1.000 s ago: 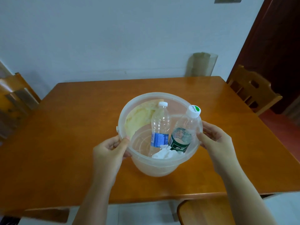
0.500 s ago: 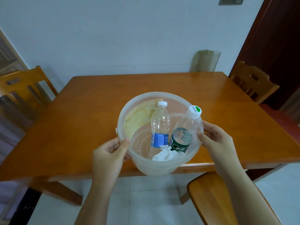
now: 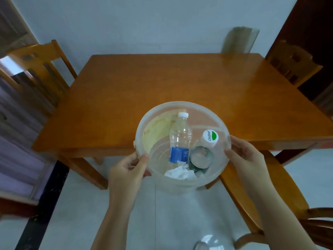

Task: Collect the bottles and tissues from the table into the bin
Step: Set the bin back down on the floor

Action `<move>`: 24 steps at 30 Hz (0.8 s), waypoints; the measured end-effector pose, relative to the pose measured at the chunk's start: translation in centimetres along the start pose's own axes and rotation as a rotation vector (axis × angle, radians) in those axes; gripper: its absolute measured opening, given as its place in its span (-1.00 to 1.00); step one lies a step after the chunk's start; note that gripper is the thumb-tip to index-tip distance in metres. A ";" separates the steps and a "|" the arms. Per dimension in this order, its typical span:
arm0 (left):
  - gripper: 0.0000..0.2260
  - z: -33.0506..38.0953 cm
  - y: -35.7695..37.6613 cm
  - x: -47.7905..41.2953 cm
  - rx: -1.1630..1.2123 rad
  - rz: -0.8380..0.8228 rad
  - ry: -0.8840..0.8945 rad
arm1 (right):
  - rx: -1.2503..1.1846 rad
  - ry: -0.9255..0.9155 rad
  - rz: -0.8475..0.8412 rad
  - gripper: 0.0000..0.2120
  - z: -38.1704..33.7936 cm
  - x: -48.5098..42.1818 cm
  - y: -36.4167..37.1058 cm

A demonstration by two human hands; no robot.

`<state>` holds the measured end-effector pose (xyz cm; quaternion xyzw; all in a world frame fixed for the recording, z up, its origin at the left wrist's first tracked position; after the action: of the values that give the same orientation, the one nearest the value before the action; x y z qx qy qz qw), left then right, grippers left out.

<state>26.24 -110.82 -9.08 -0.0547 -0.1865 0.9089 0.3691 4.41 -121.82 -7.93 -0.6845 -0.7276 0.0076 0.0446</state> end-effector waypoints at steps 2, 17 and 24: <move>-0.79 -1.0 -0.1 0.7 -0.021 -0.024 -0.015 | -0.007 0.016 -0.008 -0.67 0.8 0.7 -0.1; -0.90 -13.1 6.6 4.4 -0.246 -0.086 -0.195 | 0.046 0.153 -0.034 -0.75 17.3 2.0 -3.1; -0.87 -24.1 11.9 3.9 -0.356 -0.127 -0.235 | 0.004 0.291 -0.029 -0.76 29.3 0.9 -2.8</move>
<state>21.37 -108.75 -35.69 -0.0007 -0.3886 0.8367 0.3858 -0.64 -119.59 -36.90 -0.6675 -0.7234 -0.0908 0.1511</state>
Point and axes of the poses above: each hand's wrist, its own x-axis away from the middle knuckle, its own y-axis out of the palm, z = x × y, the point moved 1 cm from there along -x, towards the middle knuckle, and after that the axes turned 10 degrees about -x, right-handed, at the moved point
